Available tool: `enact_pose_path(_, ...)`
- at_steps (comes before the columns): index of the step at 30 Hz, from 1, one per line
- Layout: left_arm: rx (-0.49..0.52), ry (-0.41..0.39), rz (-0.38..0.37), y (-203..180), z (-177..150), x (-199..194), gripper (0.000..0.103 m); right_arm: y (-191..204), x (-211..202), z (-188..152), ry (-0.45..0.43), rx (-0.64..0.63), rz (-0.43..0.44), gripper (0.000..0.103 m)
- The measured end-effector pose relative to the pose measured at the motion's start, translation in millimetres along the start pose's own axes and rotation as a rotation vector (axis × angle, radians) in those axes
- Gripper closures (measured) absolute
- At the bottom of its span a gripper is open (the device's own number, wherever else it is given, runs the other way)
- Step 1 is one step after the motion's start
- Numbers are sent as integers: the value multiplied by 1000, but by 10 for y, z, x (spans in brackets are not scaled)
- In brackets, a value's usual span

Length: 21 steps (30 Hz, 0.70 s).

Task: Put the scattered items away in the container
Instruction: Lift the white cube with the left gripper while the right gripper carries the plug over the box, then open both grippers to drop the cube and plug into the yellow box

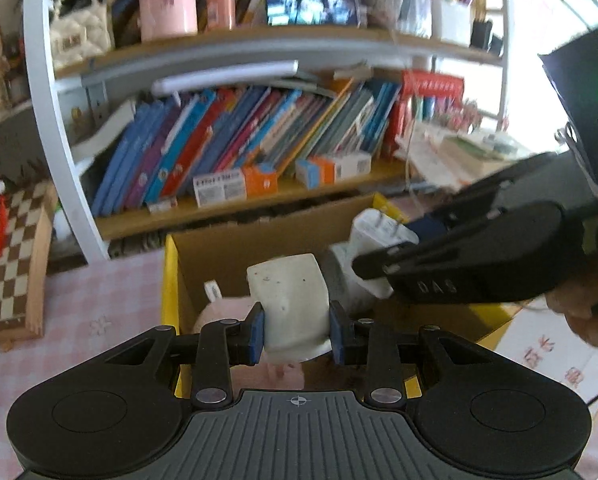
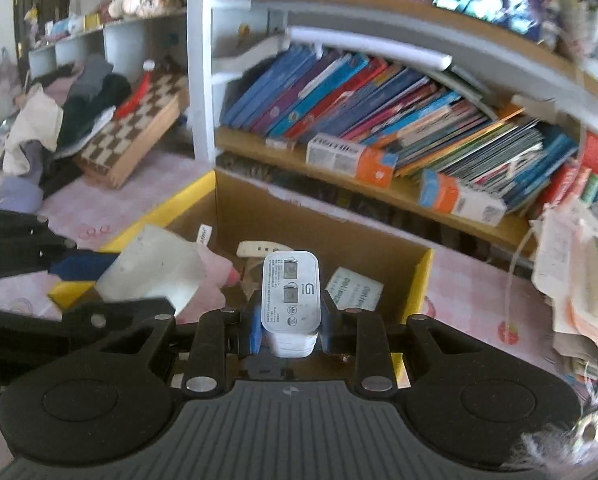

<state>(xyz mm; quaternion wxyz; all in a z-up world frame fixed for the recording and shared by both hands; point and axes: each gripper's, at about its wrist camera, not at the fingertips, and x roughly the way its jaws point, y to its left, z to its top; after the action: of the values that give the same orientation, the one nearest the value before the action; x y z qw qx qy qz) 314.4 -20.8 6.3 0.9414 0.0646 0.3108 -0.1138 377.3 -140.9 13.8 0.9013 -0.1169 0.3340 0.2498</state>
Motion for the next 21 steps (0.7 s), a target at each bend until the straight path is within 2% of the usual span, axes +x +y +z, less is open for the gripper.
enact_pose_path(10,-17,155,-46,-61,-36,367,73,-74,659,207,135,-50,104,78)
enact_pose_path(15,-23,187,-48,-95,-44,456,73,-16,870,192,191,-89,134,78)
enact_pose_path(21,-33,207,-36,-99,-32,516,68,-62,950,164,209,-57,160,78)
